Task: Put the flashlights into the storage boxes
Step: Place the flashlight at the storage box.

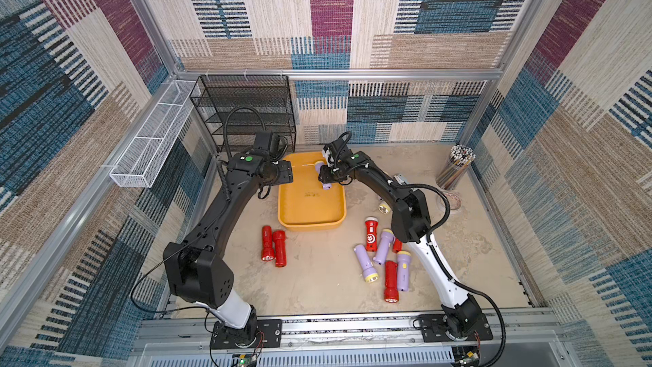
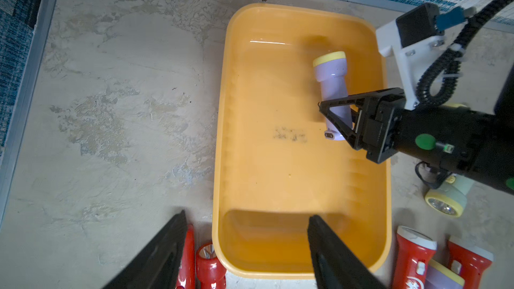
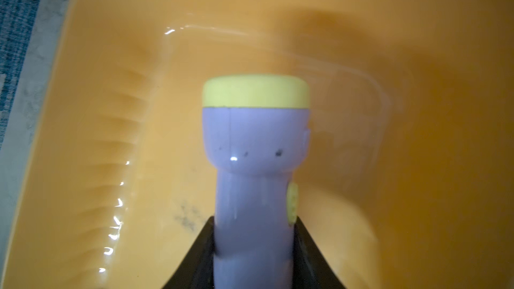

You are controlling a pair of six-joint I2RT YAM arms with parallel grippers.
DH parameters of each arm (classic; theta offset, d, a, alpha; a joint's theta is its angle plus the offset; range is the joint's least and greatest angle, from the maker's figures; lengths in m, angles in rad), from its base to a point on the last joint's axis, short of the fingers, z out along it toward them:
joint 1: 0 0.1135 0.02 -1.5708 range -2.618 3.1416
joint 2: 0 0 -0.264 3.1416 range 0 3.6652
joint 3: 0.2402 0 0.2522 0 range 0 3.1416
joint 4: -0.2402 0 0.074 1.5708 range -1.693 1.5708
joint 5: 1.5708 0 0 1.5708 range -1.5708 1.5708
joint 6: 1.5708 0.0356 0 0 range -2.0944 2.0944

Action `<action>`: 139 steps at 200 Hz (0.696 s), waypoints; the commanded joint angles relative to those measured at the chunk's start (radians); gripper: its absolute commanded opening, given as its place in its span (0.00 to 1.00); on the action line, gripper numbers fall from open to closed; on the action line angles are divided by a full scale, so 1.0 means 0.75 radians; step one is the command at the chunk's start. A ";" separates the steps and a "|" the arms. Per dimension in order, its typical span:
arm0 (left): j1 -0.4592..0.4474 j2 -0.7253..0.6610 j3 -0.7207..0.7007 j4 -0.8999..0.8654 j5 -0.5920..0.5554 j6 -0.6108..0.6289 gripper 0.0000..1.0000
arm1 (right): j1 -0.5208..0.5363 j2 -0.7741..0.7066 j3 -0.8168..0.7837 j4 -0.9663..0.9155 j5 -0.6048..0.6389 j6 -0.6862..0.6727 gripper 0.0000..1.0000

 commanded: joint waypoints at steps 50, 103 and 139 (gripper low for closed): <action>0.001 0.001 -0.012 -0.013 -0.001 0.028 0.72 | -0.027 0.035 0.009 0.107 0.048 -0.013 0.45; 0.001 0.032 -0.004 -0.015 0.031 0.017 0.66 | -0.031 0.005 0.014 0.119 0.052 -0.074 0.58; 0.001 0.024 -0.003 -0.037 0.020 -0.004 0.66 | -0.031 -0.082 0.025 0.093 0.062 -0.132 0.61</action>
